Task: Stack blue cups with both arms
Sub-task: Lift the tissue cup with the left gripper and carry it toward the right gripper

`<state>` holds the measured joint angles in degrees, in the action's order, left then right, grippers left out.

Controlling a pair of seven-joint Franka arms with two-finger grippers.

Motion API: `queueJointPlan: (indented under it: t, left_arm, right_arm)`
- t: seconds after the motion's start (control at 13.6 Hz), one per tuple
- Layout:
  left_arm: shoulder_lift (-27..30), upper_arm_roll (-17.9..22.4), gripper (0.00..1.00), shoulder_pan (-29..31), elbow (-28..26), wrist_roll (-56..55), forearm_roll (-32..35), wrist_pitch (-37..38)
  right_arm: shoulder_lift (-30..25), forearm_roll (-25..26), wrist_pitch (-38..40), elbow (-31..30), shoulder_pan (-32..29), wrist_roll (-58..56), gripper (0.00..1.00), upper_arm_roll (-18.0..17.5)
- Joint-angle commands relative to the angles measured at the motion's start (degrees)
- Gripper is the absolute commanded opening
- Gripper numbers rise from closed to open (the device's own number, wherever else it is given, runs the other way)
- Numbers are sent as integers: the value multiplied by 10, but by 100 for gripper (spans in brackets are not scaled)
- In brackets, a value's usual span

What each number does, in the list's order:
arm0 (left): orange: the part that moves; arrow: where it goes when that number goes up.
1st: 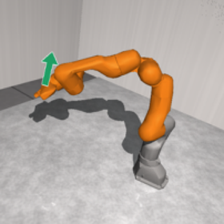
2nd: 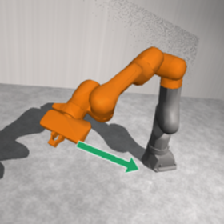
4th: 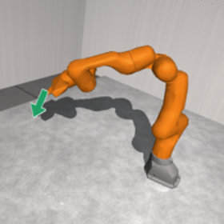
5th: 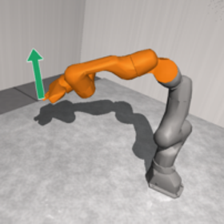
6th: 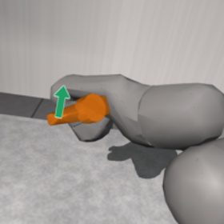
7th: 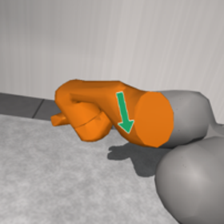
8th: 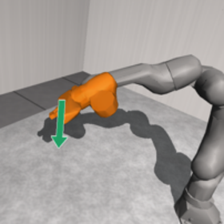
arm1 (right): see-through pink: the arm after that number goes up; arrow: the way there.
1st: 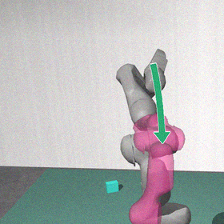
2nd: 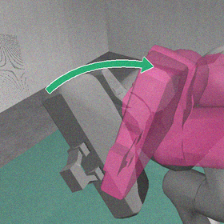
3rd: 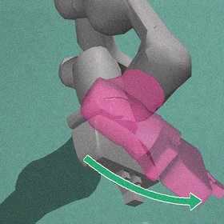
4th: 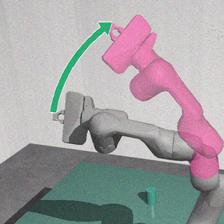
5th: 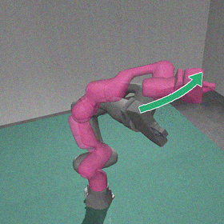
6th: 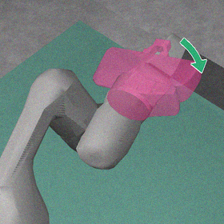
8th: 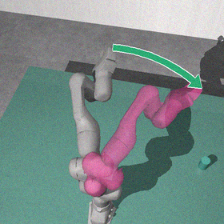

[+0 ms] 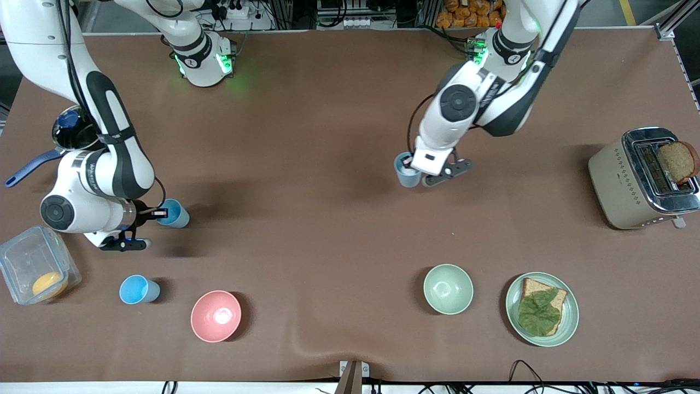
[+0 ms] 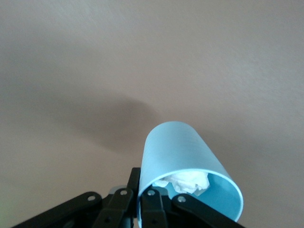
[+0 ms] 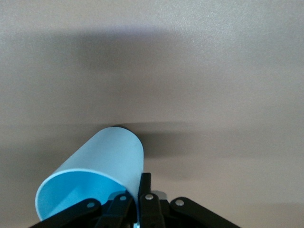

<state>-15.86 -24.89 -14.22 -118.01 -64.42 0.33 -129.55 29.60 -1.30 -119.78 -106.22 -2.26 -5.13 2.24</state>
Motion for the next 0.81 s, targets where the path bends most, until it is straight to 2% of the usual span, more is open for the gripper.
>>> queueJointPlan:
  t: [0.0, 0.37, 0.74]
  left_arm:
    - [-64, 5, 0, -52, 74, -80, 0, 12]
    - [-140, 8, 0, -123, 169, -154, 1, 12]
    - [-160, 8, 0, -153, 198, -157, 4, 11]
  right_arm:
    - [-15, -2, 7, -8, 1, -1, 0, -1]
    - [-15, -2, 7, -8, 1, -2, 0, -1]
    - [-16, -3, 7, -8, 1, -2, 0, -1]
